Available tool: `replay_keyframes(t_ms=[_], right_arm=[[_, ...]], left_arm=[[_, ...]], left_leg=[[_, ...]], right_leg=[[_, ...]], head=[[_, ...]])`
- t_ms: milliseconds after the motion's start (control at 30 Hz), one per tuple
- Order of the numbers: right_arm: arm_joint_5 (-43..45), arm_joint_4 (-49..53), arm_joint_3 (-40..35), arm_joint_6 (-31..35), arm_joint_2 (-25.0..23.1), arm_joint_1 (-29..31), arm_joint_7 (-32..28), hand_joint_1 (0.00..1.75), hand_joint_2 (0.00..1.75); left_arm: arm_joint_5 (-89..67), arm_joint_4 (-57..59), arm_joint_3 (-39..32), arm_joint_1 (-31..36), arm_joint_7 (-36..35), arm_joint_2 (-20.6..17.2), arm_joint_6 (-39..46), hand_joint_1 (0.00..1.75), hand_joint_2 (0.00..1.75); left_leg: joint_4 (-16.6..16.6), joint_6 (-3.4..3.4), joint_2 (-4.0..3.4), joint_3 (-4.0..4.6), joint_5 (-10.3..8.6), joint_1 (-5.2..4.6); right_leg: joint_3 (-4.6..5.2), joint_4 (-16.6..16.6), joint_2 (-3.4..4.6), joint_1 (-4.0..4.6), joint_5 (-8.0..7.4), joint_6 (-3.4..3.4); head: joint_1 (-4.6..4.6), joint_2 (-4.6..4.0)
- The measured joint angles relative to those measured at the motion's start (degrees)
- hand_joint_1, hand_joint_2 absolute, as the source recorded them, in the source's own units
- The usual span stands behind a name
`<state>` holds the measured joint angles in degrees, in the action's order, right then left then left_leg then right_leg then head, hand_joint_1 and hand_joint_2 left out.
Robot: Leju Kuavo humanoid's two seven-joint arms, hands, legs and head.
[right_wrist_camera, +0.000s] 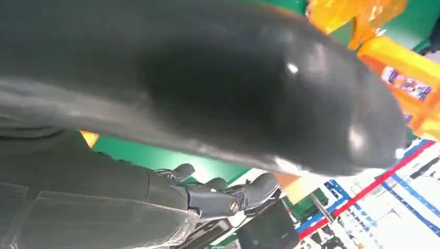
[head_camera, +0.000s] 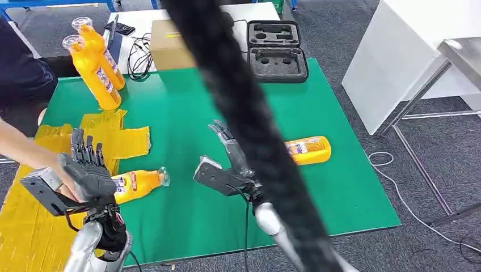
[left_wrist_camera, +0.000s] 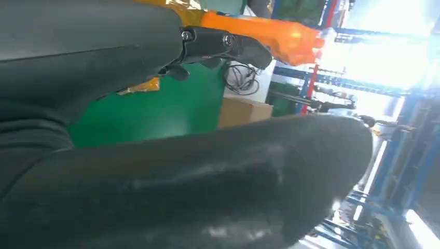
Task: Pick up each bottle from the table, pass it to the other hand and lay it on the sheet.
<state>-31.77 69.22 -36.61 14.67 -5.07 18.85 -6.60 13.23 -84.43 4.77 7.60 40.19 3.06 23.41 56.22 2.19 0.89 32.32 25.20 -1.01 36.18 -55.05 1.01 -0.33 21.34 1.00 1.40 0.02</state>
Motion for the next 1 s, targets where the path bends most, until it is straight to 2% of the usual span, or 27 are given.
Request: replay_keyframes(t_ms=[133, 333, 667, 800, 1000], right_arm=[[-4.7, 0.6, 1.2, -3.9, 2.4, -0.3, 3.3, 0.0, 1.75], [-8.1, 4.6, 7.2, -10.6, 10.4, -1.8, 1.8, 0.0, 1.75], [-11.4, 7.1, 9.7, -11.2, 13.2, -2.8, 1.9, 0.0, 1.75], [-22.5, 7.9, 10.4, -10.9, 18.5, -4.8, 4.9, 0.0, 1.75], [-26.1, 12.0, 17.2, -12.8, 27.0, -12.3, 3.2, 0.0, 1.75]], left_arm=[[0.0, -1.8, -0.6, -0.4, 0.0, 0.5, -1.9, 0.0, 0.0], [0.7, -2.7, -1.6, -0.9, 0.0, 0.6, -2.5, 0.0, 0.0], [0.7, -3.0, -2.3, -1.0, 0.0, 0.7, -3.0, 0.0, 0.0], [1.0, -3.0, -3.3, -1.6, 0.0, 0.7, -4.7, 0.0, 0.0], [-2.1, -3.0, -5.5, -2.3, 0.0, 0.7, -5.7, 0.0, 0.0]], left_leg=[[0.0, 0.0, 0.03, -0.02, 0.0, 0.0], [0.0, 0.02, 0.07, 0.04, 0.0, -0.06], [0.0, 0.02, 0.01, 0.01, 0.01, -0.03], [0.0, 0.04, 0.27, 0.03, 0.0, -0.05], [0.0, 0.24, 0.3, 0.08, 0.12, -0.22]], right_leg=[[0.01, 0.0, -0.03, 0.01, 0.0, 0.0], [-0.01, 0.0, -0.07, -0.1, -0.02, 0.03], [0.03, 0.0, -0.06, -0.06, -0.01, 0.03], [-0.01, 0.0, -0.23, -0.06, 0.0, 0.04], [0.0, 0.0, -0.26, -0.2, 0.02, 0.08]], head=[[0.02, 0.0], [0.0, 0.0], [0.02, 0.0], [0.02, 0.0], [0.0, 0.0]])
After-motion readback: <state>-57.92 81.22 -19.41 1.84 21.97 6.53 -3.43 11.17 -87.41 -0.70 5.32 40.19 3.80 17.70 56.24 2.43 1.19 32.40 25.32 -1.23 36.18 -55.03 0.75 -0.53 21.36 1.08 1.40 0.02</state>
